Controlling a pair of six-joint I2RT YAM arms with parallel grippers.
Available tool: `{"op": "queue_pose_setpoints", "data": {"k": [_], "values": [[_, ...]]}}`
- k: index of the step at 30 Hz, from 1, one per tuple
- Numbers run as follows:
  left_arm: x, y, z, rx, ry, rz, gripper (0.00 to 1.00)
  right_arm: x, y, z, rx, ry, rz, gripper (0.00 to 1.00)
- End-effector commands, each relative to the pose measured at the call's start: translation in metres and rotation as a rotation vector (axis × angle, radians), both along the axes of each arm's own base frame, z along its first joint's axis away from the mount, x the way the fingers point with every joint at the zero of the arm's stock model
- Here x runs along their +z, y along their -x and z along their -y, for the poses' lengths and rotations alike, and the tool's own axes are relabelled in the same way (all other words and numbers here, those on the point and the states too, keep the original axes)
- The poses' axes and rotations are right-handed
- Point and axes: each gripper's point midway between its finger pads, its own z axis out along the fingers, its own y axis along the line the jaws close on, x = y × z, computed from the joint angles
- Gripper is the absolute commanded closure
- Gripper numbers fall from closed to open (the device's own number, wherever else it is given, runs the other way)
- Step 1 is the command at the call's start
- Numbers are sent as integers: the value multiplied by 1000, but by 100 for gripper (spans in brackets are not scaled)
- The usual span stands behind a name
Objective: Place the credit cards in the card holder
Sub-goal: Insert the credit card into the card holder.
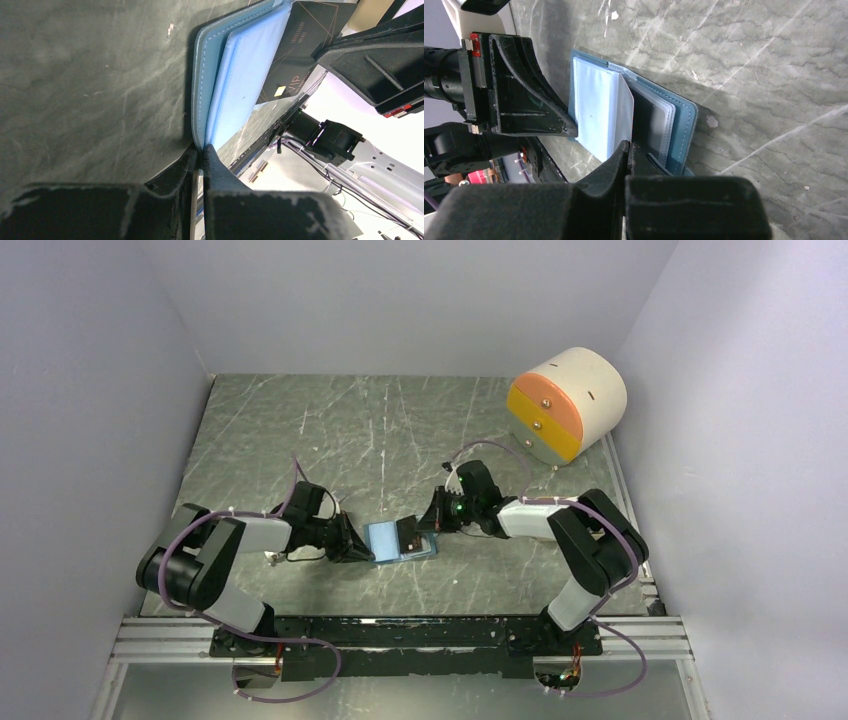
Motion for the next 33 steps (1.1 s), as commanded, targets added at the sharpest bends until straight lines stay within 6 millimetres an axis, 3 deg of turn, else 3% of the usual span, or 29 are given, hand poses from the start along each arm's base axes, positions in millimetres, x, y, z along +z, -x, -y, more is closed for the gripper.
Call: {"op": "queue_pose_setpoints", "data": {"k": [1, 33], "values": [[1, -1, 3, -25, 14, 23, 91, -7, 6, -1, 10, -3, -12, 100], [9, -6, 6, -32, 18, 51, 91, -23, 16, -29, 59, 5, -74, 100]]}}
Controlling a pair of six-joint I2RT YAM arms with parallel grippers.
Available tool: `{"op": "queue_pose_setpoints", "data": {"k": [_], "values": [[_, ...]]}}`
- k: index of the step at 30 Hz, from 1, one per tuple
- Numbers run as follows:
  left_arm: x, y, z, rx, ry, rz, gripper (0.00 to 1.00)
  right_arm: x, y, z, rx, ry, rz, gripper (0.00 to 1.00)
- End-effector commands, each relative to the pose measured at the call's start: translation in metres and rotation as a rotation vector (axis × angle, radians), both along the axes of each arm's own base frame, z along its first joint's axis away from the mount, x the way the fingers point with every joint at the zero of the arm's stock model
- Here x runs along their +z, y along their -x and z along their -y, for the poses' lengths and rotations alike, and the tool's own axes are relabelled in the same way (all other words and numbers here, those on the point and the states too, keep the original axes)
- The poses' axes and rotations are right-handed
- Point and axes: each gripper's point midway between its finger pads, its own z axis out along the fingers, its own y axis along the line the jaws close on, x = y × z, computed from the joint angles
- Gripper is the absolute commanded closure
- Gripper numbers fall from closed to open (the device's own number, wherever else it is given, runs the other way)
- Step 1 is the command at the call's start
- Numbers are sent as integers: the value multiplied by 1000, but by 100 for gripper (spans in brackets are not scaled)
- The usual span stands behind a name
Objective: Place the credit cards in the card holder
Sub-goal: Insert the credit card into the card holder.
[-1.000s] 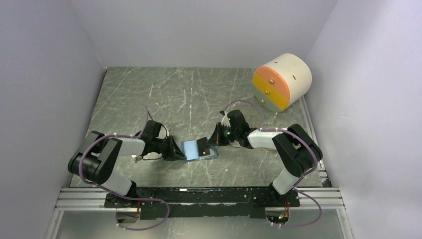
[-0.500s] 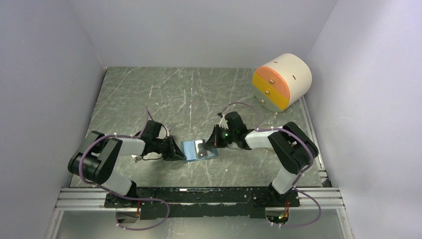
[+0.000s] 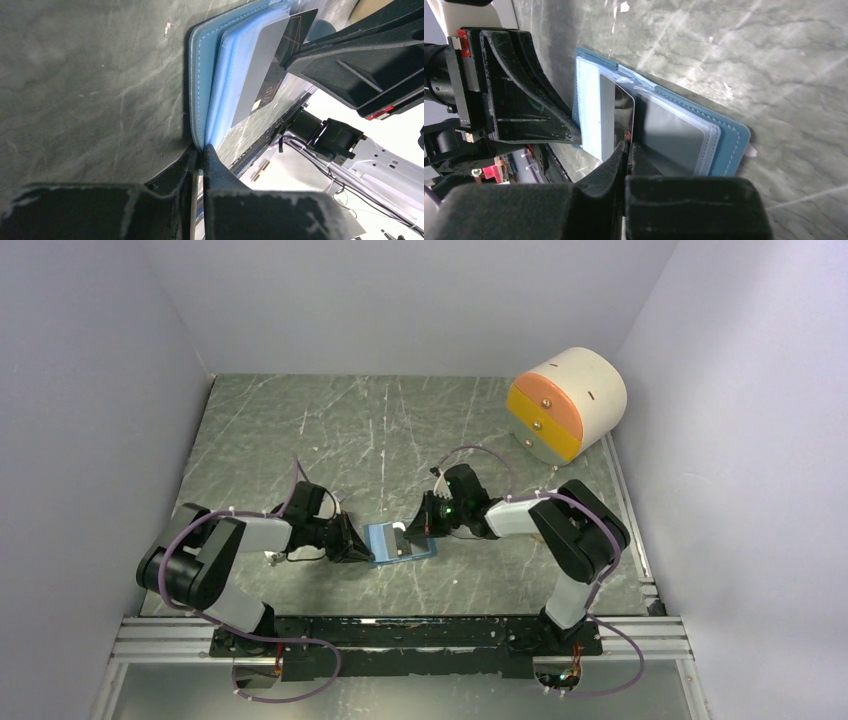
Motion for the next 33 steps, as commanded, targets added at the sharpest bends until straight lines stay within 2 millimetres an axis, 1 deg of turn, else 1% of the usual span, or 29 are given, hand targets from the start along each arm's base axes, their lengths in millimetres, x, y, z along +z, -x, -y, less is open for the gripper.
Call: {"op": "queue_pose_setpoints", "data": {"k": [1, 7, 14, 19, 21, 23, 24, 27, 29, 31, 33], "values": [[12, -8, 5, -22, 22, 51, 91, -7, 5, -8, 24, 35, -9, 100], [18, -12, 9, -28, 34, 66, 91, -7, 7, -15, 14, 29, -19, 98], [19, -12, 12, -27, 33, 71, 91, -8, 14, -20, -37, -22, -51, 100], [18, -11, 16, -34, 30, 70, 91, -6, 17, -29, -29, -37, -58, 99], [18, -11, 17, -33, 26, 68, 91, -6, 17, -30, -25, -18, -45, 94], [18, -12, 16, -30, 22, 69, 91, -4, 13, -29, -4, 11, -17, 88], [19, -12, 15, -26, 16, 72, 91, -7, 12, -22, 1, 63, -9, 85], [20, -11, 14, -28, 4, 73, 90, -2, 3, -9, 24, 158, 58, 77], [21, -10, 13, -31, 1, 78, 91, 2, 3, -4, 36, 182, 87, 70], [21, -10, 12, -35, -9, 84, 91, 4, 6, -2, 47, 185, 87, 62], [21, -8, 11, -40, -10, 84, 91, 5, 9, -1, 52, 179, 84, 56]]}}
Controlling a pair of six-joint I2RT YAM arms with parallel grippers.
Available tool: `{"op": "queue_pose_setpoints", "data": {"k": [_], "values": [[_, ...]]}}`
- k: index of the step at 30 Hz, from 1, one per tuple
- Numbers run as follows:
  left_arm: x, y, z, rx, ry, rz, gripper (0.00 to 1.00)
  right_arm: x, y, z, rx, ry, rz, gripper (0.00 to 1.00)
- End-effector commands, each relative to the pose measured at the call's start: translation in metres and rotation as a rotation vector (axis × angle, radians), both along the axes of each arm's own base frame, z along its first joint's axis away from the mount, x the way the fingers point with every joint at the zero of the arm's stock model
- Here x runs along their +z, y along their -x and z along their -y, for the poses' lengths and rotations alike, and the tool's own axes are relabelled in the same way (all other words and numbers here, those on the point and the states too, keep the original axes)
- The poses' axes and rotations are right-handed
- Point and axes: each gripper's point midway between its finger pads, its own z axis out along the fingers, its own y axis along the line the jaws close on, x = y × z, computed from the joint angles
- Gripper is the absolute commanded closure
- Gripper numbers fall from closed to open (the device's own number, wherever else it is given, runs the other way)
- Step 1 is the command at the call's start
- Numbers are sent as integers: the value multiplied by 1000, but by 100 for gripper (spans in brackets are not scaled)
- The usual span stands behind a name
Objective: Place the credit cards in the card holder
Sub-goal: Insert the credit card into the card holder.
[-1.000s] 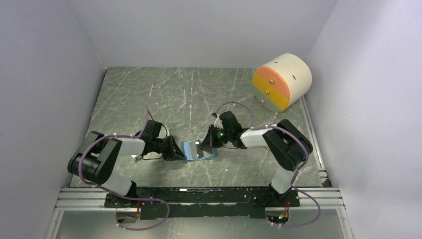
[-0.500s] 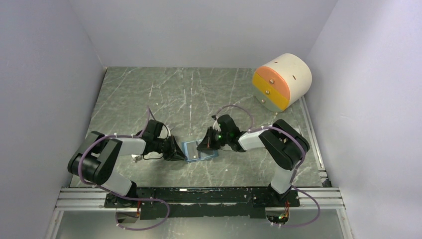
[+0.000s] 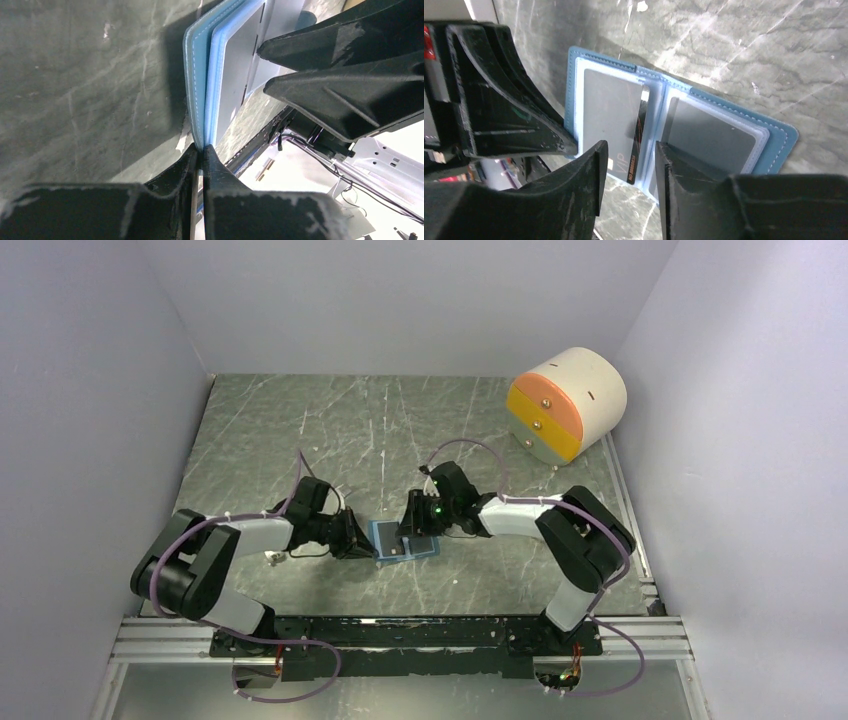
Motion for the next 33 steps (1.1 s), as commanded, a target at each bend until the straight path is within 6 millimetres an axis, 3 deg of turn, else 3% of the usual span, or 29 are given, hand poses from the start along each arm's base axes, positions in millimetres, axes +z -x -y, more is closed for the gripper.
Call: {"op": "queue_pose_setpoints", "data": {"k": [1, 10, 16, 28, 33], "values": [[9, -5, 2, -15, -2, 44, 91, -5, 10, 13, 32, 64, 10, 54], [15, -3, 4, -77, -23, 60, 91, 4, 11, 4, 10, -3, -6, 48], [17, -4, 7, -86, -5, 56, 91, -1, 14, -3, 6, -44, -34, 47], [22, -9, 12, -102, -4, 64, 91, 6, 22, -18, 34, -136, -85, 67], [30, -10, 11, -85, -3, 72, 81, 2, 25, -8, 43, -73, -67, 68]]}}
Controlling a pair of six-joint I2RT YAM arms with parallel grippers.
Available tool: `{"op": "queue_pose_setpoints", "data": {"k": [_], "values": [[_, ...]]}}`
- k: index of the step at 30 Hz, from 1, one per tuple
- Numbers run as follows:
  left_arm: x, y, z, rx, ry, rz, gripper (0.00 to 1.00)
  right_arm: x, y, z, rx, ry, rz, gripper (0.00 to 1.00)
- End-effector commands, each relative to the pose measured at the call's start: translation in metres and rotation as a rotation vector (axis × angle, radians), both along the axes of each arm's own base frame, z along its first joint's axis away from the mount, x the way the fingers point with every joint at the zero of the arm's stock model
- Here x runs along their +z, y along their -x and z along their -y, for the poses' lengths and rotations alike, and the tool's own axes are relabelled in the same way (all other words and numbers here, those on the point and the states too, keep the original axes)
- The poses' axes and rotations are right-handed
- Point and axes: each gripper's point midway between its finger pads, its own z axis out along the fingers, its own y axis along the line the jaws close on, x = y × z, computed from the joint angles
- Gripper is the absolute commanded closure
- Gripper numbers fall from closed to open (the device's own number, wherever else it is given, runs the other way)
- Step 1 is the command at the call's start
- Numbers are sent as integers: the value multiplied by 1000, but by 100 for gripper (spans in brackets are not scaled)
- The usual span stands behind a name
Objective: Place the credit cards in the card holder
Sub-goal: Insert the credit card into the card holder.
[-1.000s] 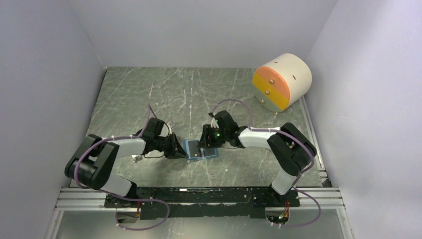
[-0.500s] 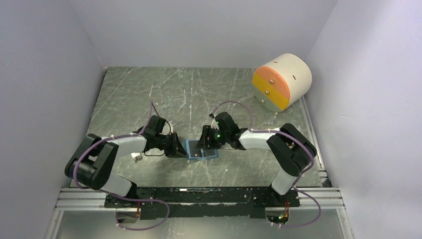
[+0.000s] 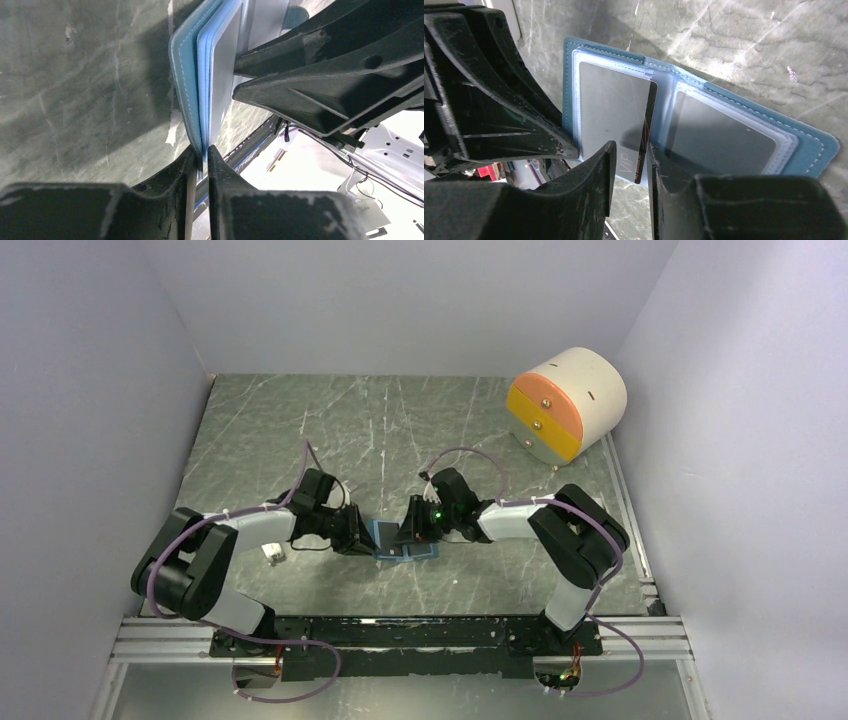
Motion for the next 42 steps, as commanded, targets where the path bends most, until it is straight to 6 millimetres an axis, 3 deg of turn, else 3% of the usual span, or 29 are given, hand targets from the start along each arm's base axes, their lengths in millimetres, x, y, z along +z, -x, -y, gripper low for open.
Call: {"op": "queue_pose_setpoints", "data": {"k": [1, 9, 15, 19, 27, 33, 42], "values": [[23, -10, 9, -5, 46, 67, 79, 6, 9, 3, 48, 16, 21, 67], [31, -21, 14, 8, 65, 98, 73, 16, -8, 28, 52, 168, 142, 60], [30, -29, 17, 22, 68, 100, 73, 18, -21, 39, 28, 234, 208, 66], [29, -33, 19, 23, 69, 105, 73, 9, -25, 43, 23, 263, 224, 68], [31, -38, 25, 18, 97, 126, 76, -16, -16, 45, 34, 264, 176, 74], [32, -35, 28, 4, 106, 133, 91, -23, -12, 47, 37, 266, 169, 74], [50, -28, 23, 5, 111, 164, 91, -25, 3, 35, 43, 188, 118, 74]]}}
